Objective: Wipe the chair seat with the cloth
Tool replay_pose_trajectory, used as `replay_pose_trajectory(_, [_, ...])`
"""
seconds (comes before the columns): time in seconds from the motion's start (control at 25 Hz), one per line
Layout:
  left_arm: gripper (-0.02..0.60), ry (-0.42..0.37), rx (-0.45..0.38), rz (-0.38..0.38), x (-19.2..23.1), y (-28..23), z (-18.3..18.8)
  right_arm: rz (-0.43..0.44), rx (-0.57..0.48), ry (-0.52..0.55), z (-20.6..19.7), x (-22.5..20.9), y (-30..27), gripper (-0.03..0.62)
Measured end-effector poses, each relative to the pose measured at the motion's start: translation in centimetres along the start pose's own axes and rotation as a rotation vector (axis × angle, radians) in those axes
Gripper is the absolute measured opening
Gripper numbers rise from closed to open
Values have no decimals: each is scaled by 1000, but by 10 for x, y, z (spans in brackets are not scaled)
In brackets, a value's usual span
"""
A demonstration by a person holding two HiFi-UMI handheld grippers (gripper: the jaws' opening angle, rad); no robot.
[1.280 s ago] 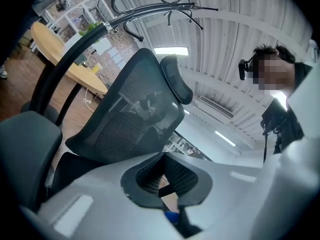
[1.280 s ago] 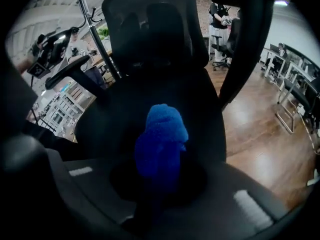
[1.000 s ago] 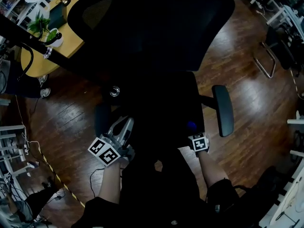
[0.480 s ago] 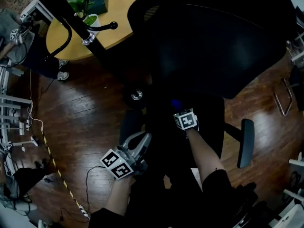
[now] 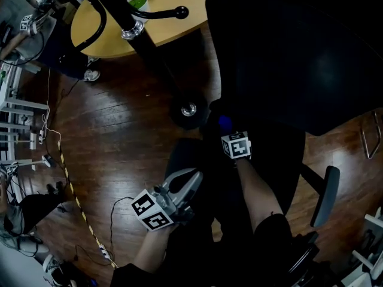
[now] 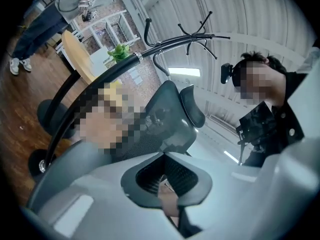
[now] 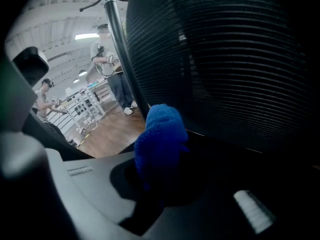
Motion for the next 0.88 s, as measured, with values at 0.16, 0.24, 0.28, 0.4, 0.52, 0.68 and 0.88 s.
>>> replay_pose_trajectory(0.16, [-9,-1,41,-19,-2,-17,-8,-138,50,-102,-45,-72,22,35])
replay_pose_trajectory(0.24, [-9,-2,69,-22,-4,-27,-14,-211,65,-145,-70,-117,50,35])
replay_pose_trajectory(0.28, [-9,-1,80,-24,-4,-31,-16,-248,69,-170,-84,-140,67,35])
replay_pose_trajectory(0.4, [-9,-3,114,-26,-5,-45,-20,-370,74,-243,-122,-205,128,35])
replay_pose_trajectory(0.52, [-9,-8,151,-35,-12,-55,-26,-474,68,-292,-152,-250,190,35])
replay_pose_trajectory(0.68, [-9,-15,186,-36,-17,-63,-35,-472,41,-344,-165,-261,219,35])
replay_pose_trajectory(0.88, [-8,-19,175,-40,-23,-61,-46,-442,-7,-388,-162,-260,228,35])
Point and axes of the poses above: the fingertips, and each gripper's own axes: y backward along the fingers, x to its left, z out of its top, the point moved 1 cm from there along y, backward along the fingers, and after that the axes turned 5 degrees about y, right-handed, at the moved point
